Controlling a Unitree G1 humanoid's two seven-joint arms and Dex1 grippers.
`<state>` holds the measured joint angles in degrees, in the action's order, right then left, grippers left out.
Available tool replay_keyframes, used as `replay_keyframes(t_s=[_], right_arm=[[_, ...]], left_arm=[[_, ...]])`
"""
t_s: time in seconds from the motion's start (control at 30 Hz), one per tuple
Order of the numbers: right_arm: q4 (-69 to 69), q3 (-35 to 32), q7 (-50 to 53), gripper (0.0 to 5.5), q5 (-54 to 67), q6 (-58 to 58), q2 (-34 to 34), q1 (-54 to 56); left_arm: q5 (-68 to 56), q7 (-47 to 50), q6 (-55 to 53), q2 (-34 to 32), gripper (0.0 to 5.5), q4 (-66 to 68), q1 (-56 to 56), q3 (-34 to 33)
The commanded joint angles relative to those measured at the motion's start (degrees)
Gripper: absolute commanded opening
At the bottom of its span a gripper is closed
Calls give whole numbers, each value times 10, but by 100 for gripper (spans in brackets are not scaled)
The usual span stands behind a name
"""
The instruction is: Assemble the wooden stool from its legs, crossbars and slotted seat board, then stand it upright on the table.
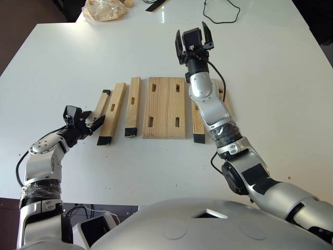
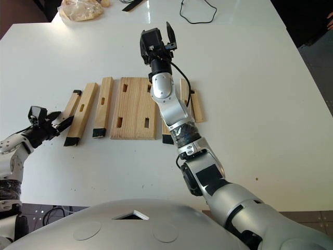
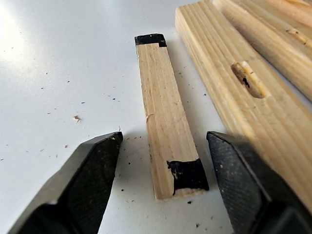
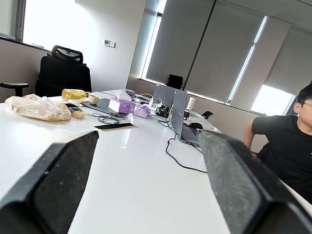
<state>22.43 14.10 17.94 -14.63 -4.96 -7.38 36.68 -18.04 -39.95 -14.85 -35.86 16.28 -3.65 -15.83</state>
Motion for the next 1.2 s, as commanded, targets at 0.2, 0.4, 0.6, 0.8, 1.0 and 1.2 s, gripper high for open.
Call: replay_keyframes(t_s=[0.2, 0.4, 0.6, 0.8, 1.0, 1.2], right_arm=[[-8, 3, 8, 373, -3, -9, -30, -7], [-4, 2, 8, 373, 1, -7, -30, -2], [-6, -31, -9, 373, 47, 12, -31, -11], [-65, -154, -160, 373, 289, -41, -39, -2], [-150, -225, -365, 373, 543, -171, 36, 61], [-260, -228, -550, 373, 666, -316, 178, 42]], left_arm=[[33, -12, -24, 4, 187, 25, -60, 57], [34, 1, -16, -2, 130, 69, -53, 49], [-40, 78, -6, 37, 130, 73, 82, -31], [-299, 150, -124, 152, 130, -141, 294, -81], [-438, 121, -189, 209, 130, -273, 327, -24], [-510, 65, -266, 178, 130, -322, 291, 6]])
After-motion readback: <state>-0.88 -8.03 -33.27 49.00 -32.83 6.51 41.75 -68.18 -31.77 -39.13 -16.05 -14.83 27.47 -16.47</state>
